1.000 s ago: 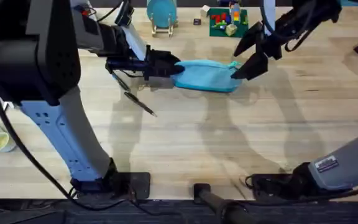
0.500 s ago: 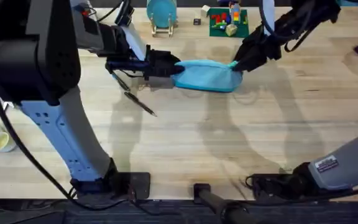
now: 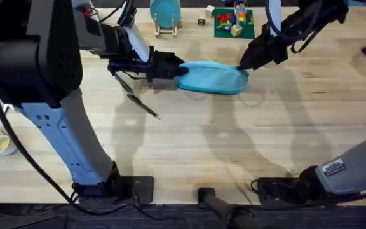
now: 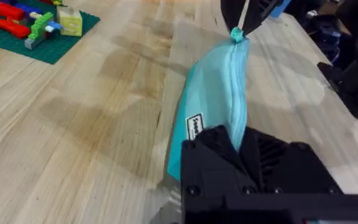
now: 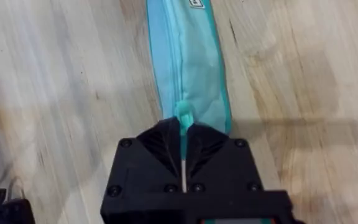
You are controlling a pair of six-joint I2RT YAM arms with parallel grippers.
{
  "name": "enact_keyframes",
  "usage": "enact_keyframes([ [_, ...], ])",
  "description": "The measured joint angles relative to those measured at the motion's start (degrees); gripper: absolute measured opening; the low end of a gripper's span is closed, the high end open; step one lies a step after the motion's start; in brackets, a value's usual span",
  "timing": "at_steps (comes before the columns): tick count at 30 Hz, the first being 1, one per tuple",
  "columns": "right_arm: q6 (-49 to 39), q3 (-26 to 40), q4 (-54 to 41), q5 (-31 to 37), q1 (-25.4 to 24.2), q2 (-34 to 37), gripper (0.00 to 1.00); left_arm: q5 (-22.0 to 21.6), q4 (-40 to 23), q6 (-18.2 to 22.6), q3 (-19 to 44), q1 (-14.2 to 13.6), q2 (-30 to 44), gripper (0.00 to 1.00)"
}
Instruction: Unzip the bag, pick up the pens from the table one at a time and place them inside, then zip the bag closed.
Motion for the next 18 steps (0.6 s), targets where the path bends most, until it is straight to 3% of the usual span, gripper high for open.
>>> enact_keyframes([
  [18, 2.21, 6.97, -5.66, 0.86, 0.00, 0.00, 0.031, -0.02, 0.00, 0.00, 0.00, 0.11, 0.00, 0.042],
])
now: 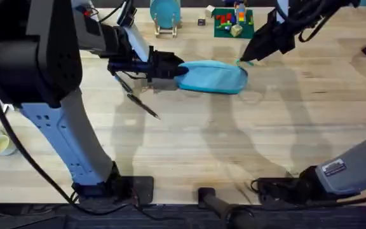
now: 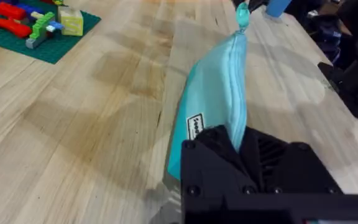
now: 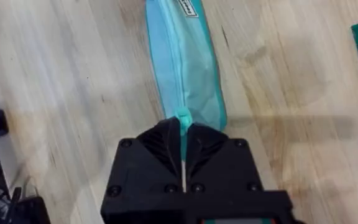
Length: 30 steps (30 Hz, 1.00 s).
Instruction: Unzip the bag, pick up the pens from the table one at a time and place them inside, then zip the bag closed.
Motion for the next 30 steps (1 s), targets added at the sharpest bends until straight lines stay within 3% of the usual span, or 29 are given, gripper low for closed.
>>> enact_keyframes([
  [30, 0.63, 0.09, 2.01, -2.63, 8.00, 0.00, 0.030, 0.02, -0.02, 0.00, 0.00, 0.00, 0.00, 0.042],
])
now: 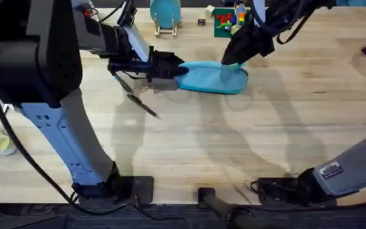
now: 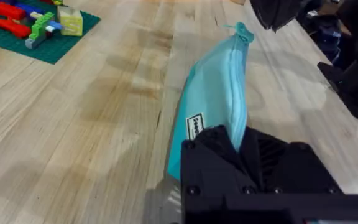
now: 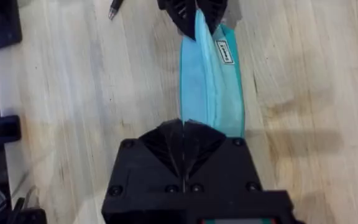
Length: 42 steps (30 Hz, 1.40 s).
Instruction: Unzip the bag, pick up the pens from the table one at a time and place them inside, then zip the bag closed.
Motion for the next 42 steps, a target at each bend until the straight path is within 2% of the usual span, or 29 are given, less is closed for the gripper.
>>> enact_keyframes([
  [9, 0.00, 0.02, 0.00, 0.00, 0.00, -0.02, 0.032, 0.00, 0.00, 0.00, 0.00, 0.00, 0.00, 0.042],
  [10, 0.20, 0.02, -0.01, -0.01, 0.00, -0.01, 0.067, 0.00, 0.00, 0.00, 0.00, 0.00, 0.00, 0.042],
  [12, 0.20, 0.02, -0.02, 0.02, 0.00, -0.02, 0.302, 0.00, 0.00, 0.00, 0.00, 0.00, 0.00, 0.042],
  [16, 0.62, 0.04, 0.00, 0.49, 0.00, -0.01, 0.884, 0.00, 0.00, 0.00, 0.00, 0.00, 0.00, 0.042],
  [17, 0.68, 0.04, 0.04, 0.58, 0.00, -0.01, 0.966, 0.00, 0.00, 0.00, 0.00, 0.00, 0.00, 0.042],
  [18, 1.03, 0.07, 0.00, 0.74, 0.00, -0.02, 0.989, 0.00, 0.00, 0.00, 0.00, 0.00, 0.00, 0.042],
  [25, 2.45, 0.09, 0.00, 2.31, 0.00, -0.81, 0.995, 0.00, 0.00, 0.00, 0.00, 0.00, 0.00, 0.042],
  [36, 4.25, 0.11, -1.51, 6.86, -0.29, -7.93, 0.995, 0.00, 0.00, 0.00, 0.00, 0.00, 0.00, 0.041],
  [42, 4.31, 0.11, -3.24, 10.58, -2.58, -11.04, 0.996, 0.00, 0.00, 0.00, 0.00, 0.00, 0.00, 0.041],
])
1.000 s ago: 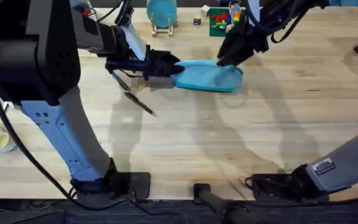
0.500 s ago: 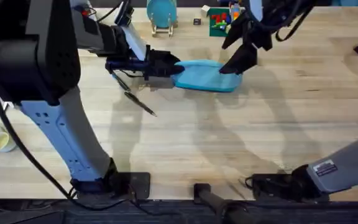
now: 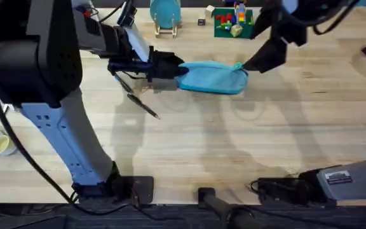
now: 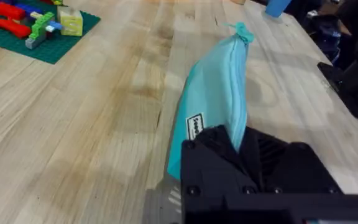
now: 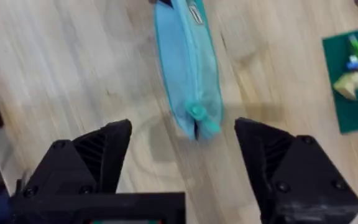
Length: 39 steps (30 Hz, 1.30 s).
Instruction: Unzip the bag, pick up the pens from the table one at a time and place them inside, then zip the bag closed.
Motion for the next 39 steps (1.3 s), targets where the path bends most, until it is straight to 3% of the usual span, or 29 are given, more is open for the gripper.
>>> enact_keyframes([
  [10, 0.00, 0.20, -0.25, 1.59, -4.46, -2.46, 0.996, 0.00, 0.00, 0.00, 0.00, 0.00, 0.00, 0.042],
  [25, -15.25, 0.31, 0.30, 1.77, -4.57, 0.31, 0.993, 0.00, 0.00, 0.00, 0.00, 0.00, 0.00, 0.042],
  [39, -18.29, 0.31, 3.11, 1.74, -4.54, 4.30, 0.992, 0.00, 0.02, 0.00, 0.00, 0.00, 0.00, 0.041],
])
